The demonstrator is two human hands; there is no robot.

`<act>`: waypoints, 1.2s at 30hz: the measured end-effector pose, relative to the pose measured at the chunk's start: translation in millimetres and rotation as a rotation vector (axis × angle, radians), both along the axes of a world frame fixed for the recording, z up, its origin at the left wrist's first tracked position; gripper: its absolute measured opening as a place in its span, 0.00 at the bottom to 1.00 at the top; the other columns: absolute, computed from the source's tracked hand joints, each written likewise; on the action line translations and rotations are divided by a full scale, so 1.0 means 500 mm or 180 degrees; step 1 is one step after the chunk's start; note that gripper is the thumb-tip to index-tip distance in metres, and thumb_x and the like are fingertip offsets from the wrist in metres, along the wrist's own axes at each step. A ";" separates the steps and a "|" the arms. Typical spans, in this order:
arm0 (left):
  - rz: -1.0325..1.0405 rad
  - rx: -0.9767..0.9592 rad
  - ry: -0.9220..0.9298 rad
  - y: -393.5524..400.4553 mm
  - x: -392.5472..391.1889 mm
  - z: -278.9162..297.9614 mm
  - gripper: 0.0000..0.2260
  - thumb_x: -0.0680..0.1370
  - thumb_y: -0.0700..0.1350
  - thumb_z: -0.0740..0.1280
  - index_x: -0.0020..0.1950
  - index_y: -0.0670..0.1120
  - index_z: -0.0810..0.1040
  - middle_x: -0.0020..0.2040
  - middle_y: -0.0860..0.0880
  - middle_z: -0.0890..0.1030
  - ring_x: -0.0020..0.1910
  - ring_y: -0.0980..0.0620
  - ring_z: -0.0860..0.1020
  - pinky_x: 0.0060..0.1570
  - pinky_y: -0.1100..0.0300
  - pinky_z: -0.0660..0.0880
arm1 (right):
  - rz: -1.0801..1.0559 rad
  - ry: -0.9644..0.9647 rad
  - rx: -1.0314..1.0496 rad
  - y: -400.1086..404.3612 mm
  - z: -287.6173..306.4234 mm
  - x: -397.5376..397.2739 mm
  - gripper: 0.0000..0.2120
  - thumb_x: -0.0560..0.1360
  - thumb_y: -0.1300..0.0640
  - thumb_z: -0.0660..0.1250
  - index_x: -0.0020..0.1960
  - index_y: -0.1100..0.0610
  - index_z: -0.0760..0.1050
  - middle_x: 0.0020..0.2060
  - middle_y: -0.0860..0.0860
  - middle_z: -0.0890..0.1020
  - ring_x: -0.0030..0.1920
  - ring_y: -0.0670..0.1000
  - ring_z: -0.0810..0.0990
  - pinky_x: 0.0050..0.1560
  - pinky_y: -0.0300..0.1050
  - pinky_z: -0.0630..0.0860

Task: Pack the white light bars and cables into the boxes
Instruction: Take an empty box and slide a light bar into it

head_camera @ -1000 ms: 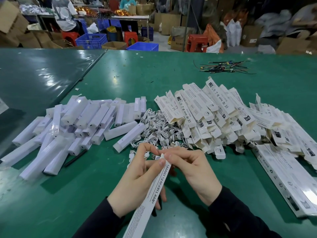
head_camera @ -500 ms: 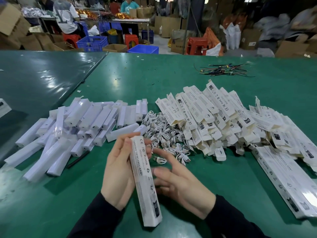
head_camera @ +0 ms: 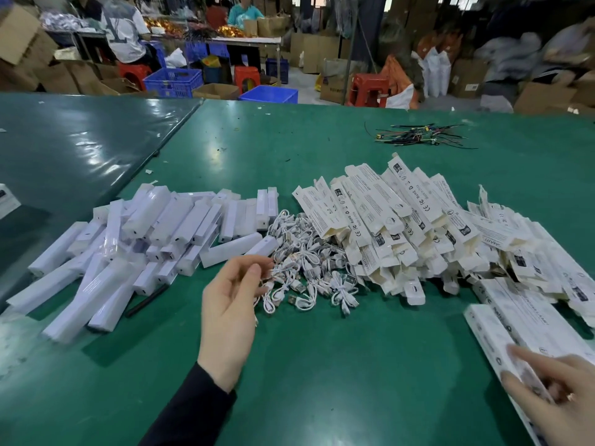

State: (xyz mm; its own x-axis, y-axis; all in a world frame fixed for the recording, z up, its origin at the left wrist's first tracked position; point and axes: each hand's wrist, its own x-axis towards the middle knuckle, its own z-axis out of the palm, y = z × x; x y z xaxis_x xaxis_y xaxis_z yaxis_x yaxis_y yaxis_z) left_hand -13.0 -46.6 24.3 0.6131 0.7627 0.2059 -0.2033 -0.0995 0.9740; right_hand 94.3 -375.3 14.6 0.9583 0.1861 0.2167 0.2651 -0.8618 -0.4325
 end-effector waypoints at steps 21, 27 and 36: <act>0.0954 0.2895 0.1386 0.100 0.016 -0.052 0.09 0.73 0.40 0.74 0.51 0.42 0.80 0.49 0.46 0.78 0.52 0.43 0.72 0.53 0.52 0.67 | 0.1268 -0.0930 0.0130 0.371 0.030 0.061 0.13 0.76 0.53 0.68 0.59 0.54 0.77 0.55 0.51 0.77 0.58 0.53 0.75 0.55 0.47 0.63; 0.1040 0.2824 0.1196 0.096 0.014 -0.053 0.06 0.74 0.38 0.72 0.50 0.42 0.79 0.48 0.47 0.77 0.51 0.45 0.71 0.51 0.50 0.69 | 0.0670 -0.0999 -0.0294 0.409 0.017 0.093 0.31 0.77 0.31 0.50 0.66 0.50 0.71 0.65 0.53 0.71 0.66 0.54 0.65 0.64 0.55 0.52; 0.0948 0.2877 0.0973 0.089 0.012 -0.060 0.03 0.75 0.38 0.70 0.48 0.44 0.79 0.47 0.50 0.77 0.51 0.51 0.69 0.52 0.53 0.69 | 0.0268 -0.0853 -0.0397 0.462 0.032 0.118 0.10 0.77 0.42 0.62 0.47 0.47 0.77 0.61 0.49 0.74 0.64 0.52 0.65 0.64 0.55 0.52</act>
